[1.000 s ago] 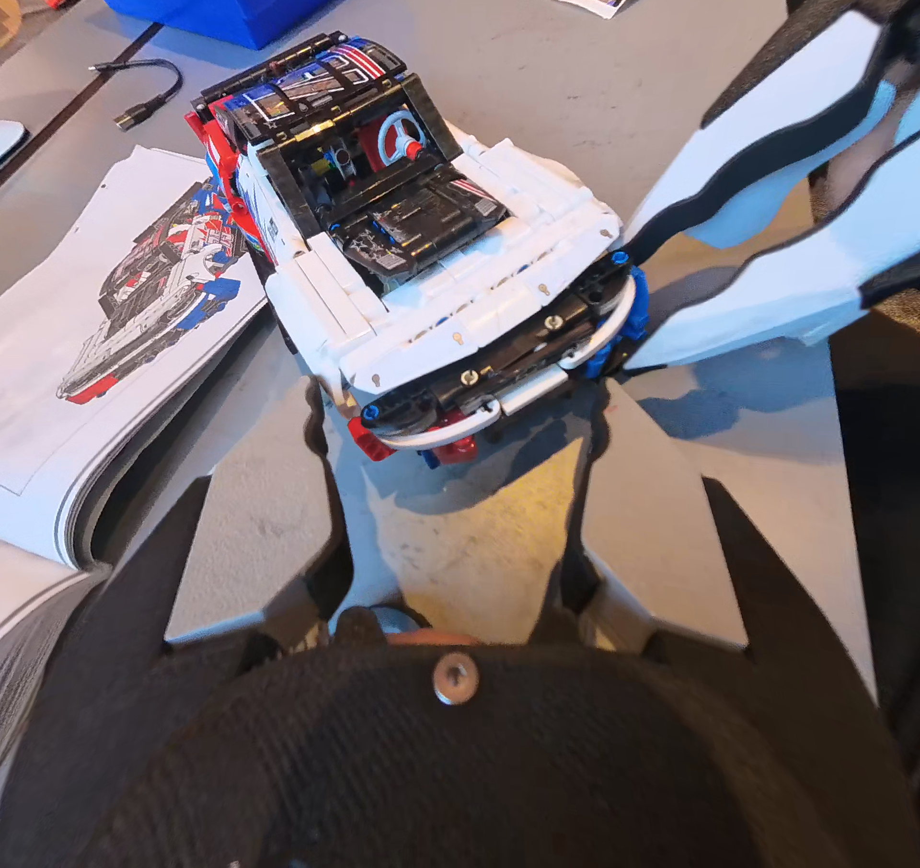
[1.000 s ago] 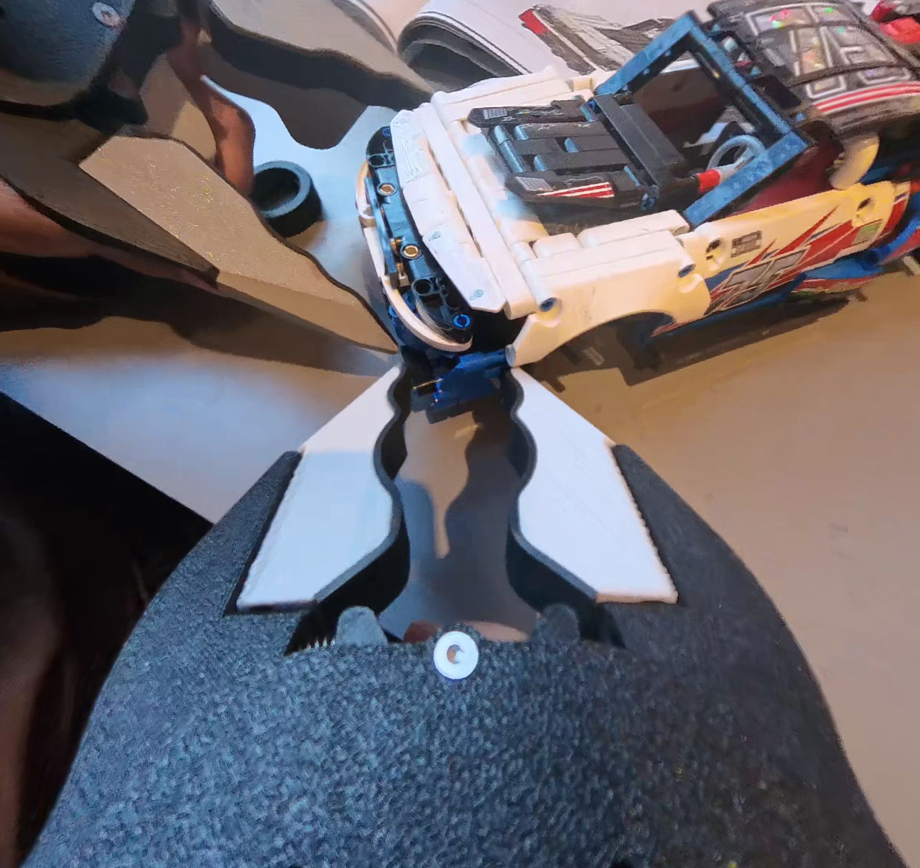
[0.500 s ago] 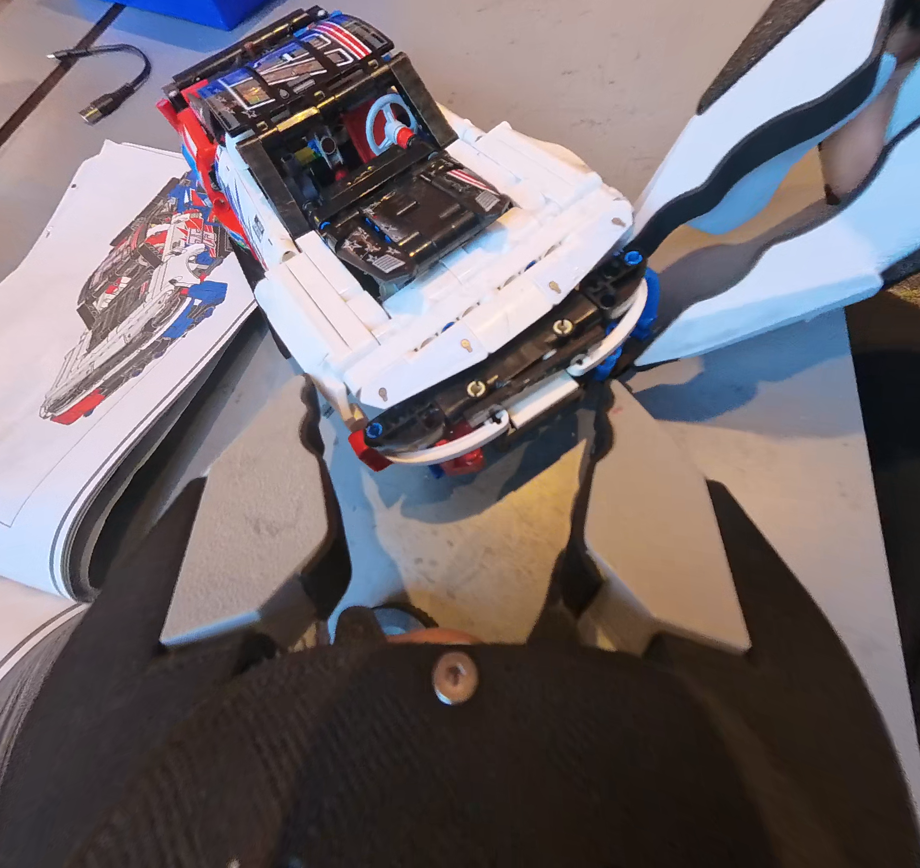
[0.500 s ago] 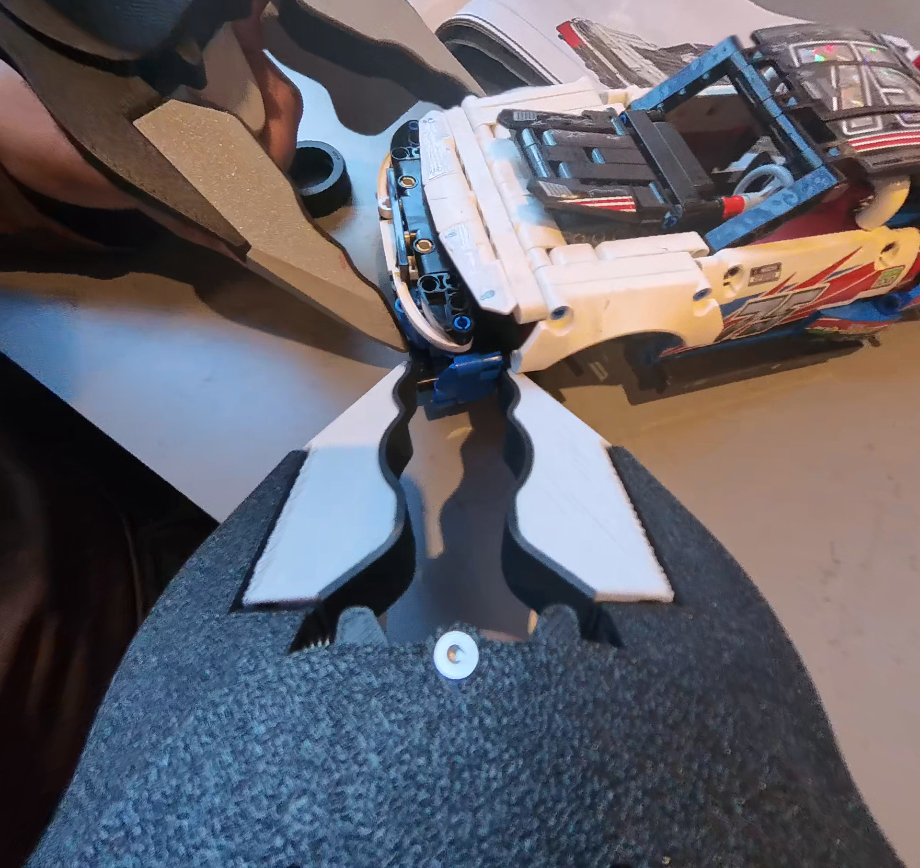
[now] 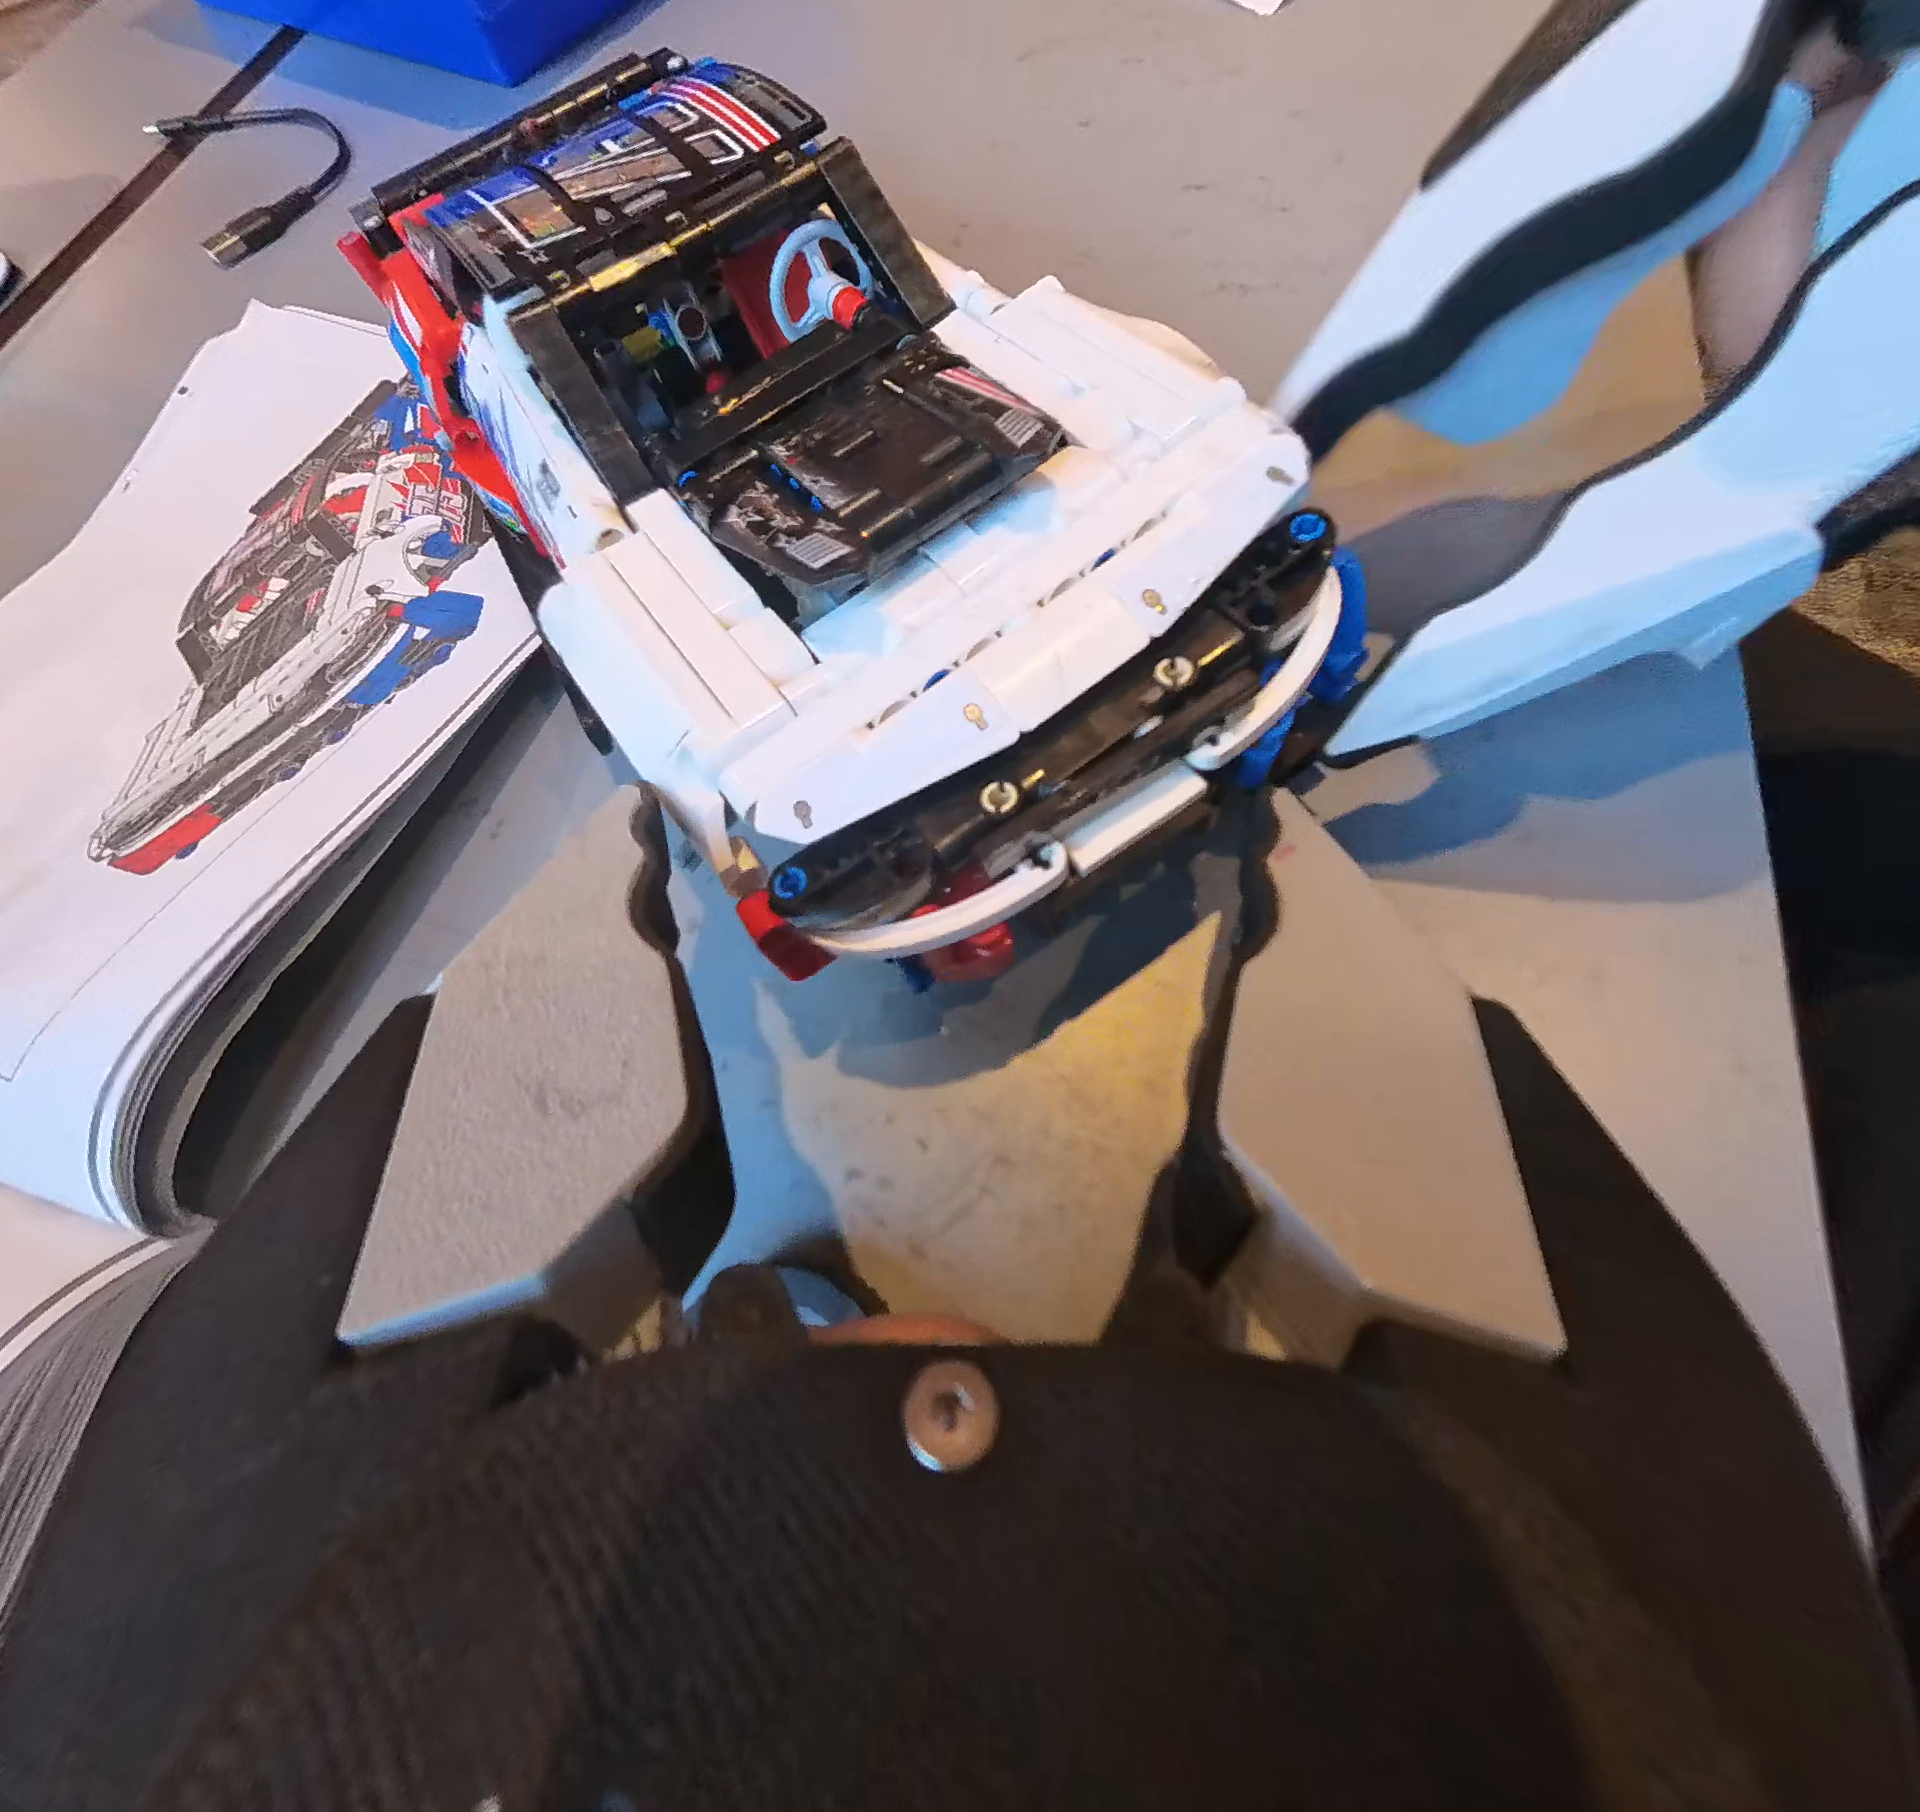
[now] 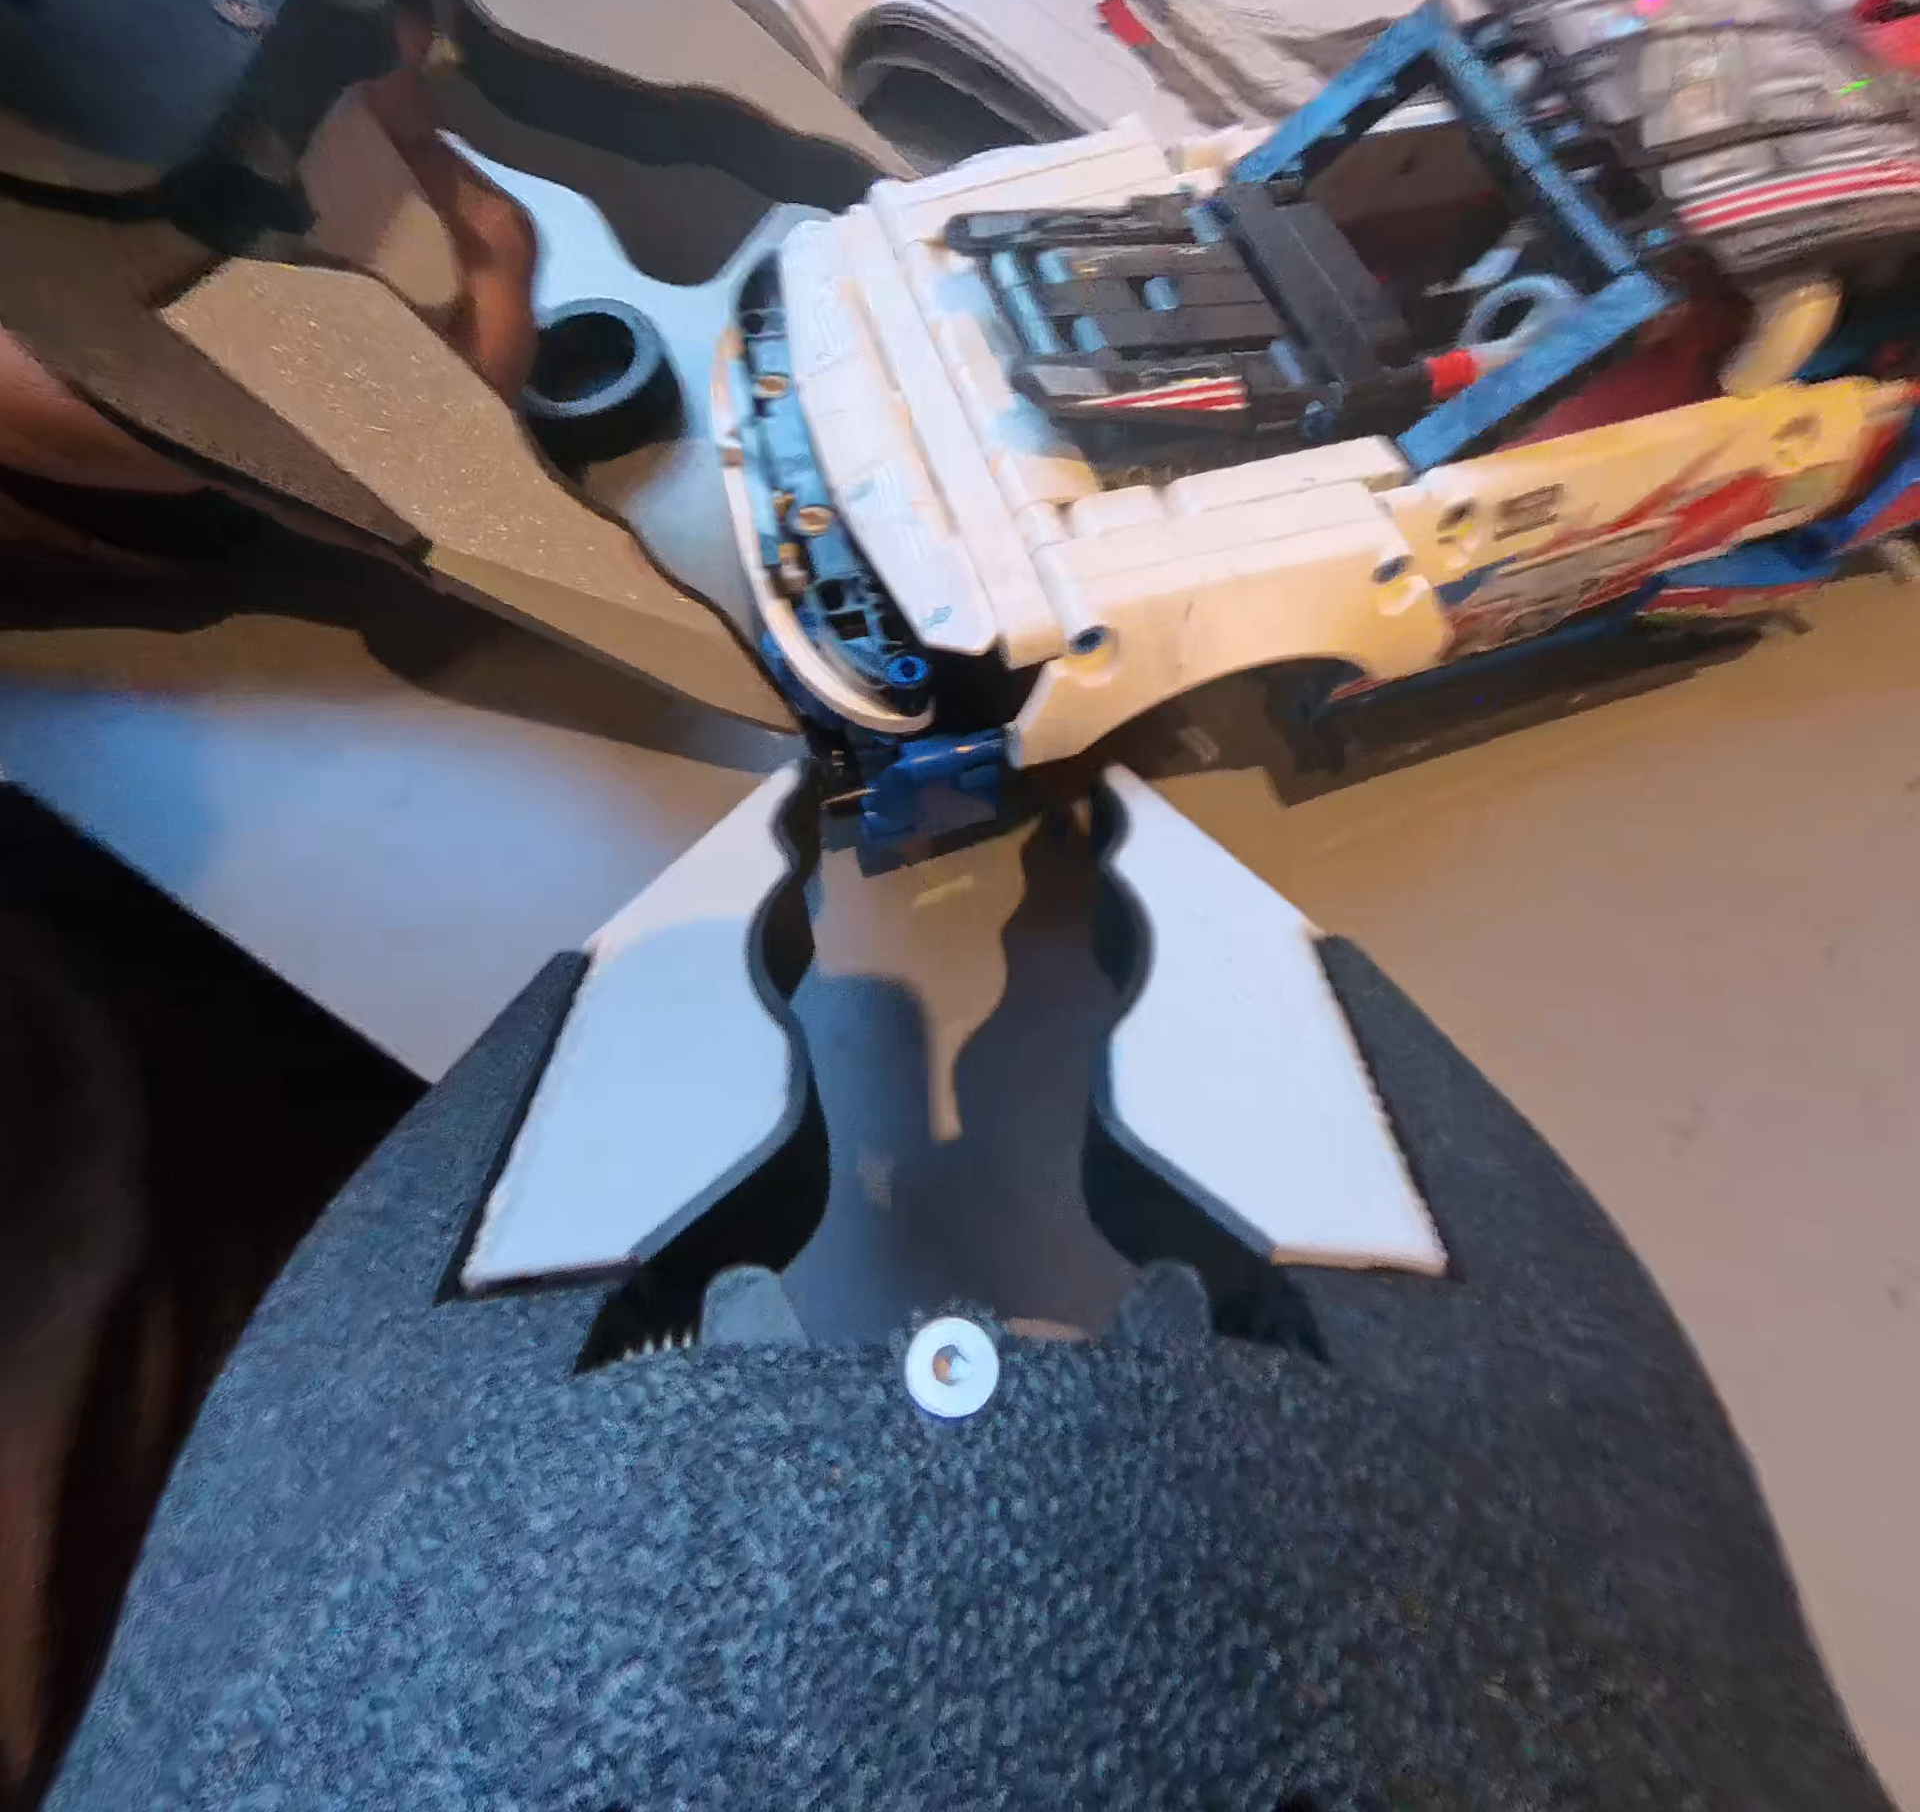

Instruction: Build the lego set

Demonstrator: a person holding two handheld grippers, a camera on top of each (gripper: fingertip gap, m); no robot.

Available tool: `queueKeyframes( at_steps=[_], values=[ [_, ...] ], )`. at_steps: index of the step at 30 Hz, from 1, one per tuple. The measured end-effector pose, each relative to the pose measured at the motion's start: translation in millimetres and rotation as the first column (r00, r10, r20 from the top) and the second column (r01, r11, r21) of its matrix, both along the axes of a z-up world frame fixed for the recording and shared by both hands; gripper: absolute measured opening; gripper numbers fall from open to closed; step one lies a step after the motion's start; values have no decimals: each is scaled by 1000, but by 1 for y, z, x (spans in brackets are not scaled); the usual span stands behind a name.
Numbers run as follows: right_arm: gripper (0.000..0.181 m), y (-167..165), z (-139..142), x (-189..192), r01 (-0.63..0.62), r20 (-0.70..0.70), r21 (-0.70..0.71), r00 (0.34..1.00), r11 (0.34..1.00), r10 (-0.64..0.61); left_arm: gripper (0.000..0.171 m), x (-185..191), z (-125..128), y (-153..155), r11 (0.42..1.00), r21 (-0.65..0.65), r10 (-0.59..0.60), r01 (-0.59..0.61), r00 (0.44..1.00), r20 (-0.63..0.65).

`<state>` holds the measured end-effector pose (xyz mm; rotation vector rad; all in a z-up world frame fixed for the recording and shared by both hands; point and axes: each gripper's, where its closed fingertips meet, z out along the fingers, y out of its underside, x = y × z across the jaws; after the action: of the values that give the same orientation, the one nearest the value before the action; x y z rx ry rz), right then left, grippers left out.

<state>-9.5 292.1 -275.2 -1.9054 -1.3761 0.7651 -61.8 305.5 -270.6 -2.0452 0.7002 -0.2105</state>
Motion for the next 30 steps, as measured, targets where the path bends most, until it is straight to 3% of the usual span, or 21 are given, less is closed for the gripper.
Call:
queueKeyframes(
  at_steps=[1,4,8,16,19,23,26,30],
  values=[
    [59,4,1,3,20,19,42,1000,999,-20,106,0,2,-2,1000,7,-6,6,1000,5],
    [49,3,6,12,33,31,114,999,993,-37,98,-4,6,-14,999,29,-31,31,1000,-7],
    [53,4,-6,35,77,93,175,991,982,-94,88,-18,11,-33,995,94,-28,33,998,-59],
    [57,8,-15,57,117,72,277,987,954,-141,89,-41,25,-51,969,244,53,-30,995,-89],
    [61,7,-11,53,124,50,269,989,955,-142,94,-42,21,-53,974,226,53,-21,989,-138],
    [65,-5,1,43,113,-82,65,991,991,-108,98,-40,25,-51,984,175,-1,26,989,-145],
    [71,3,19,47,116,-211,-154,966,981,-148,102,-41,41,-47,996,78,-48,45,998,35],
    [78,35,32,54,114,-276,-416,929,902,-245,105,-51,60,-14,991,-103,-64,91,970,234]
  ],
)
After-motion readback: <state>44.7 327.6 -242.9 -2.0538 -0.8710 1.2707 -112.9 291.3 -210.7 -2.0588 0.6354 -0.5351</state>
